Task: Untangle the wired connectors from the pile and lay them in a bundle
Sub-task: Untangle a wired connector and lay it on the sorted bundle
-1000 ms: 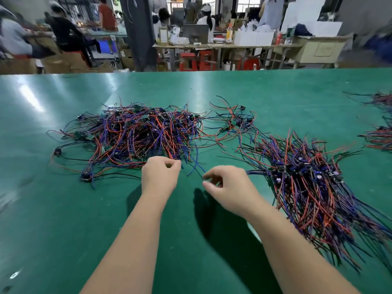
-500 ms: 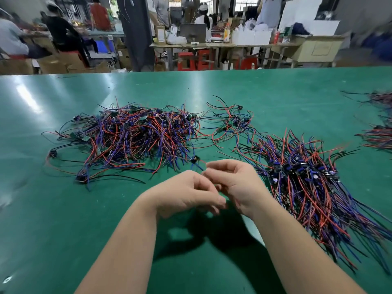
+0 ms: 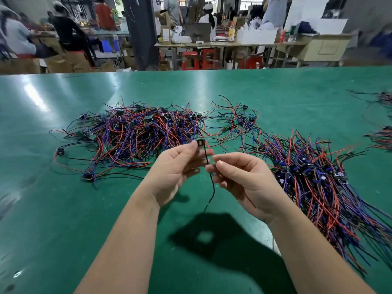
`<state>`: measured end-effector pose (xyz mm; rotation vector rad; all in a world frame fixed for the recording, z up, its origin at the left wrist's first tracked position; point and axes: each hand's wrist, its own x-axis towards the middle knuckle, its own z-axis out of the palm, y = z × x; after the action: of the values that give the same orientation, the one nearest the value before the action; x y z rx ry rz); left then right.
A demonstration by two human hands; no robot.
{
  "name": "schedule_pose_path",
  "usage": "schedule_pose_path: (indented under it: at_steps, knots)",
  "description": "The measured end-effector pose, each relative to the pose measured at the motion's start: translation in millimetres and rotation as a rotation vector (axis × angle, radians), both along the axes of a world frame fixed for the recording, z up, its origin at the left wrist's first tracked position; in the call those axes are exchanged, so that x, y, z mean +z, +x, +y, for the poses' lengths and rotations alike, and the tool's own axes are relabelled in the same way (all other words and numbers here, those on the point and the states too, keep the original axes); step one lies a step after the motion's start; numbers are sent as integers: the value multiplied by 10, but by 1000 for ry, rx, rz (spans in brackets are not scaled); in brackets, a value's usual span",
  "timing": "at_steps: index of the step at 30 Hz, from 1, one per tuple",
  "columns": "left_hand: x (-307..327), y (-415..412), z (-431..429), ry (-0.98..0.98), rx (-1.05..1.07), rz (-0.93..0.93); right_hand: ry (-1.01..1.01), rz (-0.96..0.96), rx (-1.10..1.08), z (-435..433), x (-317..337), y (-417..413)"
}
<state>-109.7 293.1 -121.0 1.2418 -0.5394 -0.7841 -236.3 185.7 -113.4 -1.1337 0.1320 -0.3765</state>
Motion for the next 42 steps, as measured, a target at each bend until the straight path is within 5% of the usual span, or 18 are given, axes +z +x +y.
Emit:
schedule_pose_path:
  at_steps: [4, 8, 12, 18, 28, 33, 35, 38, 42]
  knots:
    - [0, -86, -70, -268, 83, 176, -109, 159, 106, 36, -21, 15]
    - [38, -99, -71, -335, 78, 239, -100, 371, -54, -12, -63, 65]
    - [53, -133, -35, -107, 28, 90, -23, 302, -247, -122, -65, 91]
    - [-115, -249, -58, 325, -197, -297, -319, 288, -225, -120, -160, 78]
    - [-131, -389, -176, 192, 81, -265, -59, 258, -257, -210, -118, 66]
    - [-164, -440, -222, 257, 209, -530, -28, 236, -255, -200, -77, 50]
    - [-113, -453, -199, 228, 140, -451, -16, 246, -286, -220, -71, 48]
    - [21, -398, -106, 147, -145, -74, 15, 260, -355, -277, -45, 28]
    - [74, -207, 84, 178, -306, -64, 17, 285, -344, -314, -9, -20]
